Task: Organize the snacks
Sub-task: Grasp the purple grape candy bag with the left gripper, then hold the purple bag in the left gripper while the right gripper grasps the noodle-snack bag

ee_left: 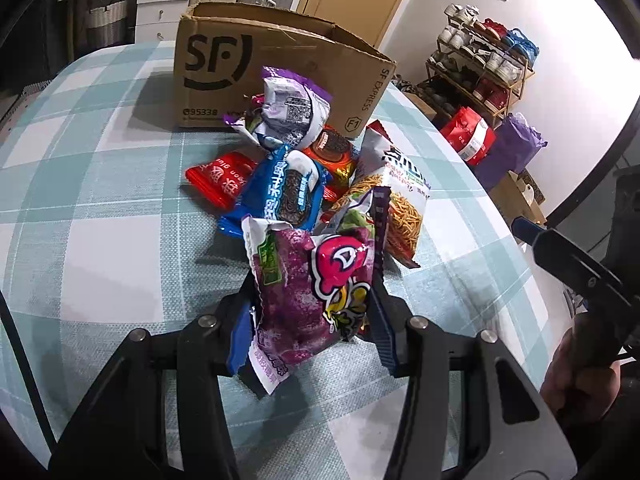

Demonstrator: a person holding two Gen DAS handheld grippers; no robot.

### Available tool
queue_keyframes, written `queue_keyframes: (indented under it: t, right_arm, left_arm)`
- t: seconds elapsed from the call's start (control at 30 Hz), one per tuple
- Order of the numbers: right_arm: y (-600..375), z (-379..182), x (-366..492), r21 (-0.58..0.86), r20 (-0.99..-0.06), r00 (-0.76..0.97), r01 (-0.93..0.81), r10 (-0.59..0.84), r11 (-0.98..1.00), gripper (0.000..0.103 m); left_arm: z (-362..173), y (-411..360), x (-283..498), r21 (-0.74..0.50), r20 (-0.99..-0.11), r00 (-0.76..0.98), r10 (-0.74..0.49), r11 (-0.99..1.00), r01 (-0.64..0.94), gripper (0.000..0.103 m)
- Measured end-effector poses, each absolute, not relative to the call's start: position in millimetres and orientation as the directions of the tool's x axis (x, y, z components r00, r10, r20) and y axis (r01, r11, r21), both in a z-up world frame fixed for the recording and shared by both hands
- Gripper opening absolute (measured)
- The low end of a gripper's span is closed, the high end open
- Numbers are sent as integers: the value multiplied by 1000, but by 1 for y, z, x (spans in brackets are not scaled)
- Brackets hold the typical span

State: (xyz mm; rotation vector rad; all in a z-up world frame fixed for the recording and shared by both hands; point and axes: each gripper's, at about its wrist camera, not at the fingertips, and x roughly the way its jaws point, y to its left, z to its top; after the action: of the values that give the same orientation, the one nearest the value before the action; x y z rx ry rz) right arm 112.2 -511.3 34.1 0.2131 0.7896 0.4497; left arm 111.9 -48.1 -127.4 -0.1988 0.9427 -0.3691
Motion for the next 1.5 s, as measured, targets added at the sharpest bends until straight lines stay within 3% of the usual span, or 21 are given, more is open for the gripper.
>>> queue_keyframes:
  t: [0.93, 1.5]
  right_arm:
    - [-495, 0, 155, 354, -683, 551, -326, 480, 877, 101]
    - [-467, -31, 203, 459, -696, 458, -308, 553, 833, 101]
  left_arm:
    - [-105, 5, 82, -390, -706, 574, -414, 905, 172, 47]
    - [-116, 27, 84, -411, -722, 563, -401, 904, 116, 47]
